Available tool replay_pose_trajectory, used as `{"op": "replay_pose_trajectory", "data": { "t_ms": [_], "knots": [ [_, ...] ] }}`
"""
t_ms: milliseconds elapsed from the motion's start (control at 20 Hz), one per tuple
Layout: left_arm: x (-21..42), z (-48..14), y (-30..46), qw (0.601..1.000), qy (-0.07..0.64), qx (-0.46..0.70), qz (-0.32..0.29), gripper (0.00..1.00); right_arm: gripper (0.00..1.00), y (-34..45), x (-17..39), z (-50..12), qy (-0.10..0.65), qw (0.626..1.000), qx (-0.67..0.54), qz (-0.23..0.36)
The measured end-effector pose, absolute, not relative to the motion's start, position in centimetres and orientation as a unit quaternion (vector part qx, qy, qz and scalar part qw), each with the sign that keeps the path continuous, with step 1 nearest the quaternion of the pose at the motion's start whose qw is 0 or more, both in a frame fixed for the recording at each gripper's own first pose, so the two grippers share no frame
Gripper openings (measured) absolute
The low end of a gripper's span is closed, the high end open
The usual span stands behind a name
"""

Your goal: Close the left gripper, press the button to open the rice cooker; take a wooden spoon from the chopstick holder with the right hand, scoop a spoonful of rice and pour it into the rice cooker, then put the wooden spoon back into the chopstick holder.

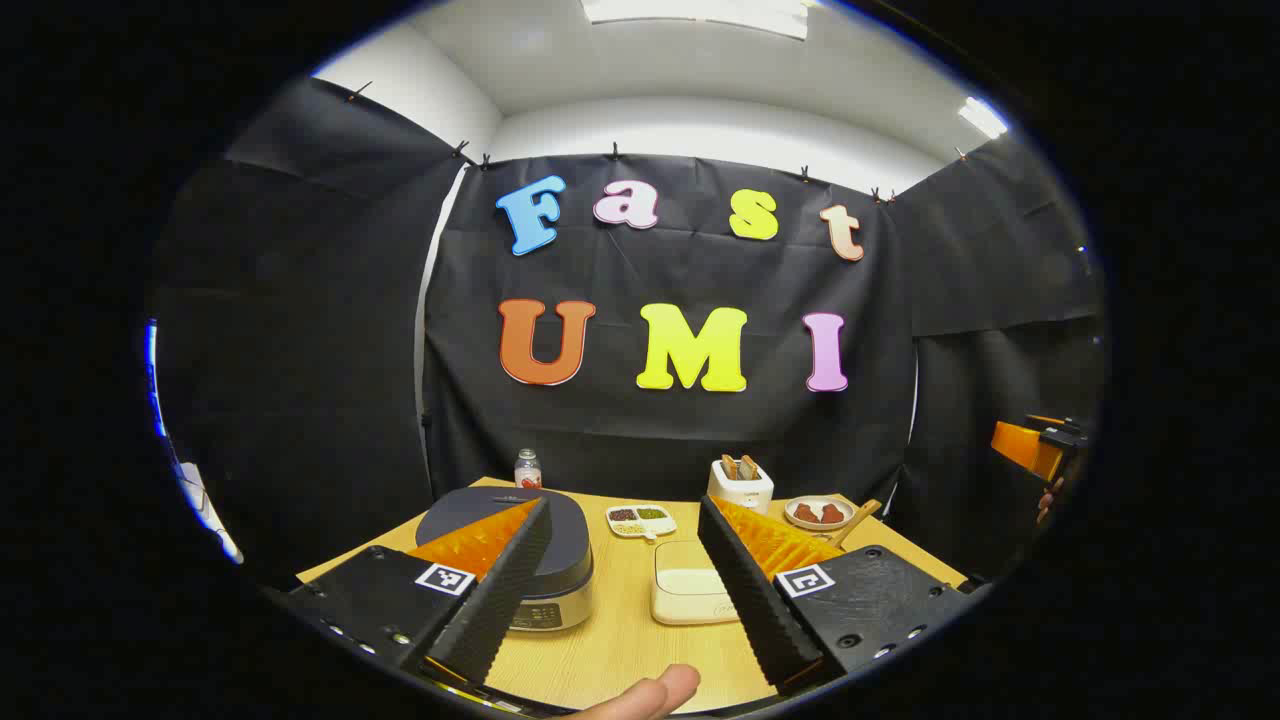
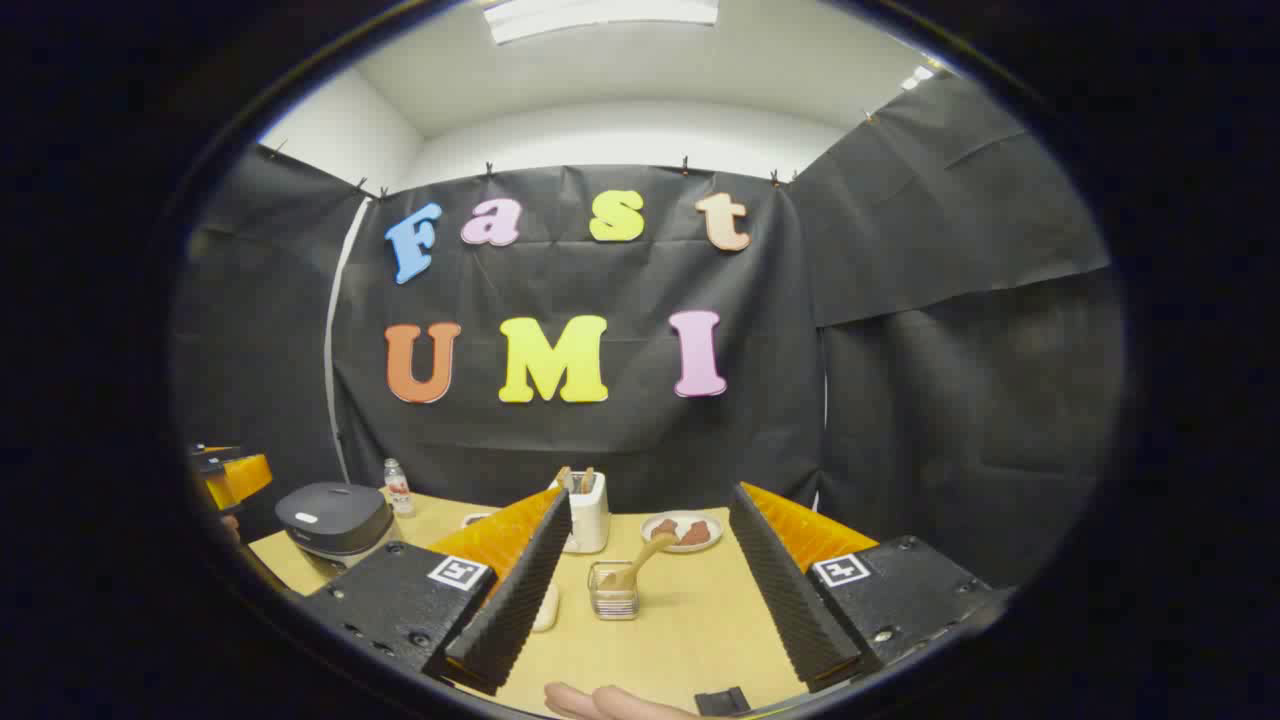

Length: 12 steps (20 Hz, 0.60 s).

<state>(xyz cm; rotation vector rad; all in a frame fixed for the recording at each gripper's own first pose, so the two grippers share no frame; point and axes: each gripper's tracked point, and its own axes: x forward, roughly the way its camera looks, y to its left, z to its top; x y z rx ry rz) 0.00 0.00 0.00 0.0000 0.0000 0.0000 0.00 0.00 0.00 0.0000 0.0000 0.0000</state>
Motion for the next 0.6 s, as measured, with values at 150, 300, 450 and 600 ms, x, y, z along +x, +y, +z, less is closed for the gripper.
{"op": "replay_pose_trajectory", "data": {
  "t_ms": [150, 300, 450, 600],
  "knots": [
    [0.1, 0.0, 0.2, 1.000, -0.004, 0.005, 0.000, 0.94, 1.00, 0.0, -0.1, 0.0, -0.002, 1.000, -0.004, 0.000],
    [0.2, -0.3, 0.2, 1.000, -0.002, 0.011, -0.002, 0.94, 1.00, 0.1, -0.1, -0.4, 0.001, 1.000, -0.006, 0.003],
    [0.0, -0.1, 0.1, 1.000, -0.006, 0.019, -0.005, 0.94, 0.96, 0.0, -0.2, -0.8, 0.003, 1.000, -0.008, 0.007],
    [0.0, -0.3, -0.1, 0.999, -0.010, 0.028, -0.010, 0.94, 1.00, -0.4, -0.1, -0.9, 0.000, 1.000, 0.000, 0.004]
  ]
}}
